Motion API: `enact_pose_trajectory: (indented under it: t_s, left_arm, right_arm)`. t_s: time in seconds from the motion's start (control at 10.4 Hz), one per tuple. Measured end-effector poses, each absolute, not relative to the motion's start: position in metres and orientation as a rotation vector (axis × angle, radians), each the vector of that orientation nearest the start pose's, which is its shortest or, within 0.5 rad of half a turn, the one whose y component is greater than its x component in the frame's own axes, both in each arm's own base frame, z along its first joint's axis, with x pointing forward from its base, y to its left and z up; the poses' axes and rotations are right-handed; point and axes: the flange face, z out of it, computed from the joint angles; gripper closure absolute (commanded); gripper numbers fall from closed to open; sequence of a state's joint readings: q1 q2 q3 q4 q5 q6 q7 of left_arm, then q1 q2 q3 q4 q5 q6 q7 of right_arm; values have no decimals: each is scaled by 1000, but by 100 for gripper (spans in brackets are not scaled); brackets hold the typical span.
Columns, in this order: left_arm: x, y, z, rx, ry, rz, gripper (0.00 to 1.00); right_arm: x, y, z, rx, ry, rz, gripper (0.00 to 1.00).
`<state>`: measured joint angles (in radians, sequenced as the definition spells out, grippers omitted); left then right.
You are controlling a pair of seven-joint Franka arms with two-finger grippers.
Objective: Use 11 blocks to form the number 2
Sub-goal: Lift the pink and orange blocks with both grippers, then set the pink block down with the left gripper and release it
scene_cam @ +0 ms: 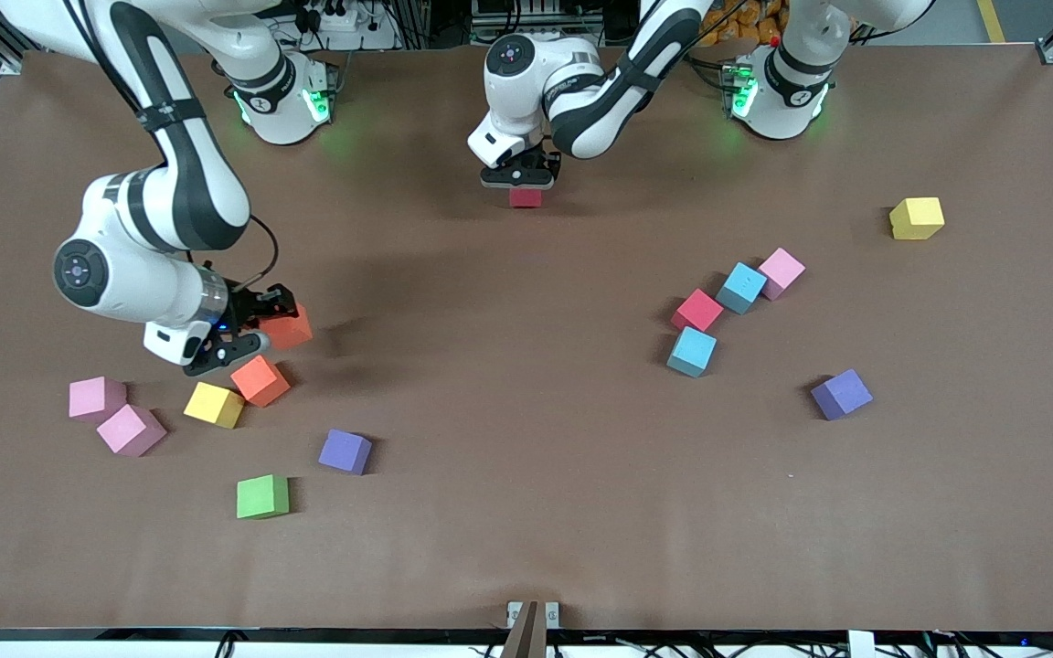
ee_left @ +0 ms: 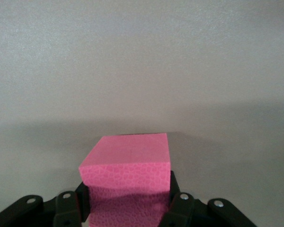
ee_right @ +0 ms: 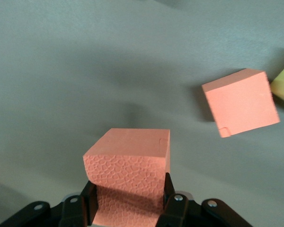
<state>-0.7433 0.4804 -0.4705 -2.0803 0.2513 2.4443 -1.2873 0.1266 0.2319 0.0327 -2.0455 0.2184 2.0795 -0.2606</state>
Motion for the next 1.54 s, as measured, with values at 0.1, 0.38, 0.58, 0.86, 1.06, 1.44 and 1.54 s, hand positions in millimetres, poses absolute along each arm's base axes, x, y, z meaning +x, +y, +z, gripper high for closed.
enact_pose_trajectory:
  t_s: [0.1,0.38,0.58,0.86,1.06,1.44,1.54]
  left_arm:
    - [205,-543,211,-3106,130,110,44]
    - [208,-547,204,-3106,121,128,15]
    - [211,-551,199,-3107,112,141,0]
    - [219,-553,202,-3117,87,132,0]
    - [230,-551,216,-3095,55,113,0]
    - [318,-499,295,-3070,-182,-21,0]
    - [345,-479,307,-3069,-264,-44,0]
  right_arm:
    - [554,112,315,-2905,-401,283,76]
    - [544,155,317,-2913,-386,300,76]
    - [536,180,317,-2908,-443,307,76]
    - [515,236,317,-2893,-593,306,76]
    - [499,264,315,-2888,-683,314,76]
    - [467,321,315,-2886,-1107,270,77]
    - [457,335,315,-2848,-1211,256,77]
